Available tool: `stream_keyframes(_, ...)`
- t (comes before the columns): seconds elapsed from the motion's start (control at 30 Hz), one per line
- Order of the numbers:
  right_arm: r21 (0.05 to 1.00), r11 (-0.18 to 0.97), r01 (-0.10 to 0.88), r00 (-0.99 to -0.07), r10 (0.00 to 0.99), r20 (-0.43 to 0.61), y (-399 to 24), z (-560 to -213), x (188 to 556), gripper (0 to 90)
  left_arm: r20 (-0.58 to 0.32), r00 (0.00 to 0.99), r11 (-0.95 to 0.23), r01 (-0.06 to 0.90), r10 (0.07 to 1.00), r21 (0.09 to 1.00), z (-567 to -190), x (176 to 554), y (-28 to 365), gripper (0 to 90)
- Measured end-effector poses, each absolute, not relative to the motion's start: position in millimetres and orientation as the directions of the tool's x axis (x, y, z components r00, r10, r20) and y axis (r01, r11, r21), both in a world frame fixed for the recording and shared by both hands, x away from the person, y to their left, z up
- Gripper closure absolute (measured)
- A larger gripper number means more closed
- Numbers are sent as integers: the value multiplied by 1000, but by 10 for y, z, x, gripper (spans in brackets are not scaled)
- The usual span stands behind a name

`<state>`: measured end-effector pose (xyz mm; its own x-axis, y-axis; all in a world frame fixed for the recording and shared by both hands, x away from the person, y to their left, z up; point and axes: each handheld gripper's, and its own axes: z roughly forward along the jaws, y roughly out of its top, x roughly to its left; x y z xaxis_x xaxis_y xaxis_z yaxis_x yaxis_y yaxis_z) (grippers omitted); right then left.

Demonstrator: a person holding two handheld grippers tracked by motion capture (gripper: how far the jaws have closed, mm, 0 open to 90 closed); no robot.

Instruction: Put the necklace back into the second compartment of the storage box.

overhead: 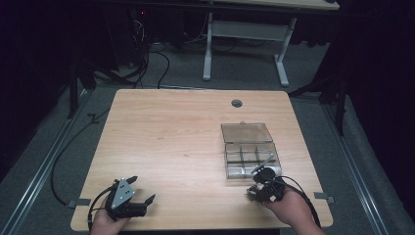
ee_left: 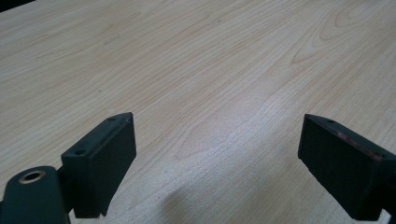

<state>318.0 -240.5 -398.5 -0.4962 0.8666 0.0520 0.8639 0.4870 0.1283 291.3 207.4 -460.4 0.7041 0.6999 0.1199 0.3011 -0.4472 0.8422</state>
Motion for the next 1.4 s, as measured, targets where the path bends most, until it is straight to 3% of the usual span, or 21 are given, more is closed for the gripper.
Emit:
stream_keyframes(1.03, 223, 443, 869, -465, 883, 60, -2574, -3504, 3464, 736, 115, 712, -449, 300, 692, 842, -4604, 2914, 2076, 130)
stream_keyframes(1.4, 231, 443, 866, -468, 882, 61, -2553, -3483, 3579, 736, 117, 710, -446, 298, 694, 844, -4602, 2912, 2081, 130)
